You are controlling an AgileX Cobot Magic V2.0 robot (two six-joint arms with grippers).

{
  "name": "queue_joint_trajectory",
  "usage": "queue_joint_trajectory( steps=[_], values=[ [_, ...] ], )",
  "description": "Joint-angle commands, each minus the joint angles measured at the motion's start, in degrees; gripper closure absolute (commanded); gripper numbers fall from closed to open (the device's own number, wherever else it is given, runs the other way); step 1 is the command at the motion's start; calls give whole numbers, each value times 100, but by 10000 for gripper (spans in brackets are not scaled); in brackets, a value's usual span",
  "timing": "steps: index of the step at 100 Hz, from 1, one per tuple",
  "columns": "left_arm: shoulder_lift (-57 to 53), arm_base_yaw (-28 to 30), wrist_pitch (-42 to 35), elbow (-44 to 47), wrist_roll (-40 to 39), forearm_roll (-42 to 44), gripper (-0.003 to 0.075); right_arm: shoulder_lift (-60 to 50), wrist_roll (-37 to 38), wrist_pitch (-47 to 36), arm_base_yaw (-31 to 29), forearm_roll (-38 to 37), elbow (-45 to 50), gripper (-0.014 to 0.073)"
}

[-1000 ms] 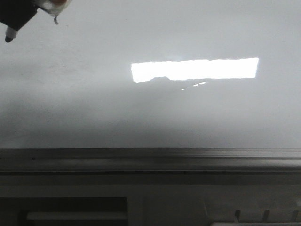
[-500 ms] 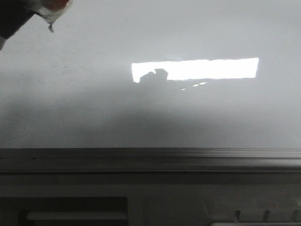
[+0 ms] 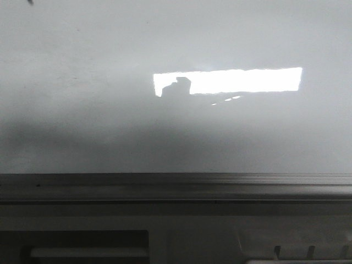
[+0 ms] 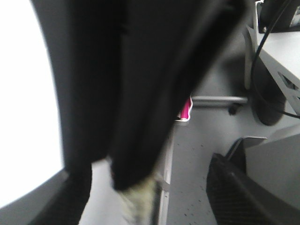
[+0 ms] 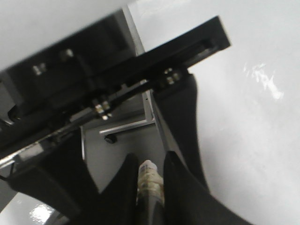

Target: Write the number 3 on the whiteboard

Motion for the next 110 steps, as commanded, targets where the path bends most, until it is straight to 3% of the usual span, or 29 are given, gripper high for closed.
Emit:
queue_joint_trajectory(
  steps=[1,13,20,32,50,77,110],
  values=[
    [-438,-4,-287,-196,-291,19,228,-128,-2,-320,-19,-302,-412,655],
    [-1089,-4,-340,-196,-1185,800,232,-128,-2,-387,-112,-754,-598,655],
    [-1514,-4,-350,-196,-1790,1391,281,-128,-2,-503,-294,-764,-609,655],
    [-2279,-4,-414,-84,-3051,2528,435,-128,-2,-670,-708,-764,-609,655],
    [-3534,-4,-481,452,-5182,3898,744,-116,-2,-1141,-1156,-764,-472,655],
    [-4891,-4,-1212,1611,-5535,3653,741,-107,-2,-1436,-1223,-764,26,655],
    [-4988,-4,-1554,2051,-5535,3448,741,-107,-2,-1912,-1223,-764,465,655]
  ],
)
